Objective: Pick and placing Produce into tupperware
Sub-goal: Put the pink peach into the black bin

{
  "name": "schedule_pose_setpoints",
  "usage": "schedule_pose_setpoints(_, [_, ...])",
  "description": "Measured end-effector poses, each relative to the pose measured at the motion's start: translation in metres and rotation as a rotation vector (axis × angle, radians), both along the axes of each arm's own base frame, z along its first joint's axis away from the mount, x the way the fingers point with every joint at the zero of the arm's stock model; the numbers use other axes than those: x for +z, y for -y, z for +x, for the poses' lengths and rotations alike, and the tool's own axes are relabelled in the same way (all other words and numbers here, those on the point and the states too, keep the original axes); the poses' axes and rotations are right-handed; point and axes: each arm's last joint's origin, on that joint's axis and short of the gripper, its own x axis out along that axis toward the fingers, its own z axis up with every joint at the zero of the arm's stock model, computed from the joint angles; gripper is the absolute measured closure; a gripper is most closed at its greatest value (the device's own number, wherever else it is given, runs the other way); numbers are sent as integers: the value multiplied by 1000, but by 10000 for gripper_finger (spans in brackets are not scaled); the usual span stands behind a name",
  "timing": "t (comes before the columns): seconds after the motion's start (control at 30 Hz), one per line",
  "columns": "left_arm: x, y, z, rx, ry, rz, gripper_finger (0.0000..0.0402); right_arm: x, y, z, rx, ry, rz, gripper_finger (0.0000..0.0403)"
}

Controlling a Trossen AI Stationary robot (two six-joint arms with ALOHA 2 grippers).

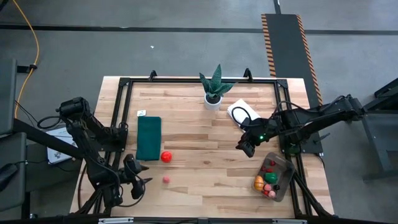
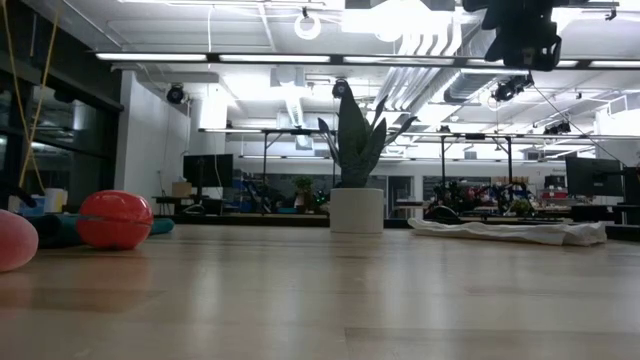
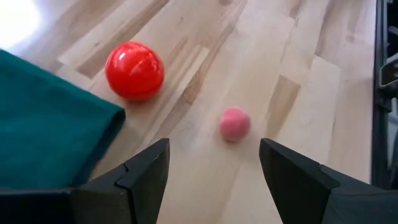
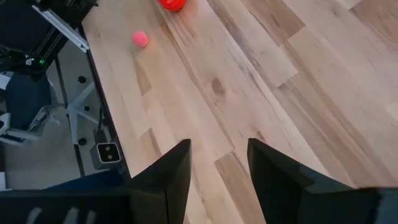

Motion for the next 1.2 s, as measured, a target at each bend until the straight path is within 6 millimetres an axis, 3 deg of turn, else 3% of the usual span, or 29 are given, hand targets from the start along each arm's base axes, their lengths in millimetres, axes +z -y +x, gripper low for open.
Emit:
schedule_pose_setpoints(0.23, [-10, 1, 5, -6, -11, 68, 165, -1, 7, 0, -31, -18, -4, 253])
schedule_pose_setpoints(0.7, [-31, 8, 40, -154, -108, 104, 165, -1, 11, 1, -58, -20, 2, 253])
schedule_pose_setpoints(1.2, [-31, 8, 47, -212, -127, 116, 165, -1, 11, 1, -59, -17, -9, 253])
